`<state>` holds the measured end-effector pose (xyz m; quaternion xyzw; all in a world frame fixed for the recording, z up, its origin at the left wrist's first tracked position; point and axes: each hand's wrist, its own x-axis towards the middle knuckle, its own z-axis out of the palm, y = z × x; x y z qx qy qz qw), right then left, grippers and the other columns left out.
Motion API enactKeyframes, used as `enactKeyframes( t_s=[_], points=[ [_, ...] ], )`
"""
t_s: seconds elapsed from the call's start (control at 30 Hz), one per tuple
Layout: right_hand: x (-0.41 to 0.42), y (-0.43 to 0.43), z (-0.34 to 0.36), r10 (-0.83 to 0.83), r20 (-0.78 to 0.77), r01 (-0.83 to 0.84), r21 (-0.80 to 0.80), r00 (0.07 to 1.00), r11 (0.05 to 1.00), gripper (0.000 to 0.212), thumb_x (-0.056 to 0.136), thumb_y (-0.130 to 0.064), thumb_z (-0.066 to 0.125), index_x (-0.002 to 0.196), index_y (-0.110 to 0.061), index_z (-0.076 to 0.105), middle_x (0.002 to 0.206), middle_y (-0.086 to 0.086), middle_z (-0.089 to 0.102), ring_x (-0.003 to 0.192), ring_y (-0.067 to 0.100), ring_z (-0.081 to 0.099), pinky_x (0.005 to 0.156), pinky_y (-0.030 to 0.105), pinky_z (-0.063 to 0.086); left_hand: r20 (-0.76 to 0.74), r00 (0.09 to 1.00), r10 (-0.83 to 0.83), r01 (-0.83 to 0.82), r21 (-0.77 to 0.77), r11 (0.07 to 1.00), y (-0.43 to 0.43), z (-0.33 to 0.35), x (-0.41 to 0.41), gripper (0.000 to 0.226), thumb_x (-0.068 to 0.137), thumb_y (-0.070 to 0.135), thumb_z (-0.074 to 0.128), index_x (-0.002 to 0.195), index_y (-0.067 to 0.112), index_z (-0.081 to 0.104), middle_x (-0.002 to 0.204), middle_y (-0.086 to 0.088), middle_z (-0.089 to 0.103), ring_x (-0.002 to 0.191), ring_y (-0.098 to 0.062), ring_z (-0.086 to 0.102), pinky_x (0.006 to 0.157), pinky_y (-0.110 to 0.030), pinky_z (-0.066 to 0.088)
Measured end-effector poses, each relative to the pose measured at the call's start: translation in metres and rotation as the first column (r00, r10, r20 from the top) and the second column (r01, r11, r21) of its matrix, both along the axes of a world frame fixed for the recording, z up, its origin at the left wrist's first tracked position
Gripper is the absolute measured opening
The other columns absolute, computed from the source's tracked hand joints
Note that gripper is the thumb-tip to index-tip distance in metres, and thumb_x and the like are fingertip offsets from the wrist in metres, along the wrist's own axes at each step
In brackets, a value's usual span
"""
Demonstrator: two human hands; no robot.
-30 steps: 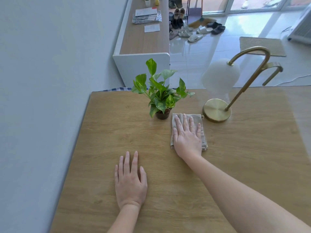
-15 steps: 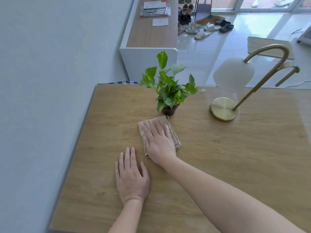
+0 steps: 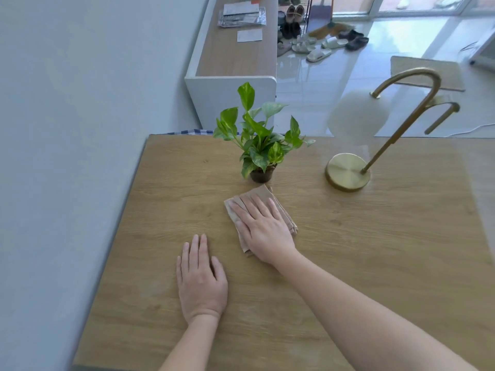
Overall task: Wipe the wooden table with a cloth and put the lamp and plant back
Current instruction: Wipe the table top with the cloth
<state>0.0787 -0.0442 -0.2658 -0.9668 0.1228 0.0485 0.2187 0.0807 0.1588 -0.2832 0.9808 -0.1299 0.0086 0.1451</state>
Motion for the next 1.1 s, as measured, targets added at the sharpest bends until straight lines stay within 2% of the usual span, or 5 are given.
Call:
enactKeyframes(
  t_s=[0.13, 0.23, 0.5, 0.83, 1.1],
  points=[
    [-0.074, -0.036, 0.007, -0.117, -0.054, 0.114, -0.056, 0.992, 0.992, 0.053, 0.114, -0.055, 0.008, 0.164, -0.055, -0.006, 0.174, -0.025, -0.013, 0.160, 0.003, -0.021, 0.132, 0.043, -0.009, -0.007, 1.000, -0.005, 0.005, 0.000, 1.000, -0.003, 0.001, -0.002, 0.062, 0.105, 0.038, 0.034, 0.162, 0.018, 0.046, 0.169, -0.002, 0.045, 0.160, -0.026, 0.033, 0.134, -0.048, 0.021],
    [-0.112, -0.076, 0.012, -0.201, -0.064, 0.195, -0.082, 0.978, 0.977, 0.051, 0.113, -0.057, 0.007, 0.160, -0.061, -0.013, 0.172, -0.028, -0.017, 0.158, -0.001, -0.024, 0.132, 0.042, -0.010, -0.003, 1.000, -0.007, 0.007, -0.011, 1.000, -0.005, 0.001, -0.001, 0.062, 0.105, 0.038, 0.033, 0.162, 0.017, 0.047, 0.168, -0.003, 0.045, 0.160, -0.026, 0.033, 0.133, -0.048, 0.021],
    [-0.170, -0.146, 0.012, -0.474, -0.067, 0.464, -0.122, 0.878, 0.877, 0.052, 0.112, -0.058, 0.007, 0.163, -0.059, -0.001, 0.173, -0.029, -0.010, 0.160, -0.002, -0.017, 0.132, 0.039, -0.010, 0.006, 1.000, -0.016, 0.016, -0.012, 1.000, -0.007, 0.003, -0.002, 0.063, 0.105, 0.039, 0.033, 0.161, 0.017, 0.048, 0.167, -0.004, 0.047, 0.159, -0.028, 0.036, 0.132, -0.051, 0.024],
    [-0.166, -0.197, 0.008, -0.663, -0.080, 0.651, -0.134, 0.744, 0.747, 0.053, 0.110, -0.058, 0.009, 0.162, -0.061, 0.000, 0.176, -0.022, -0.005, 0.163, 0.008, -0.009, 0.131, 0.042, -0.013, 0.005, 1.000, -0.017, 0.017, 0.018, 1.000, -0.008, 0.003, -0.002, 0.063, 0.104, 0.039, 0.034, 0.161, 0.017, 0.047, 0.167, -0.004, 0.047, 0.159, -0.028, 0.035, 0.132, -0.051, 0.023],
    [-0.152, -0.242, 0.010, -0.676, -0.088, 0.659, -0.165, 0.731, 0.734, 0.053, 0.109, -0.060, 0.008, 0.161, -0.062, -0.002, 0.177, -0.017, -0.003, 0.164, 0.011, -0.010, 0.132, 0.044, -0.012, 0.009, 1.000, -0.014, 0.014, 0.031, 0.999, -0.011, 0.003, -0.002, 0.064, 0.104, 0.040, 0.034, 0.161, 0.016, 0.047, 0.167, -0.005, 0.046, 0.159, -0.029, 0.035, 0.132, -0.051, 0.023]
  ],
)
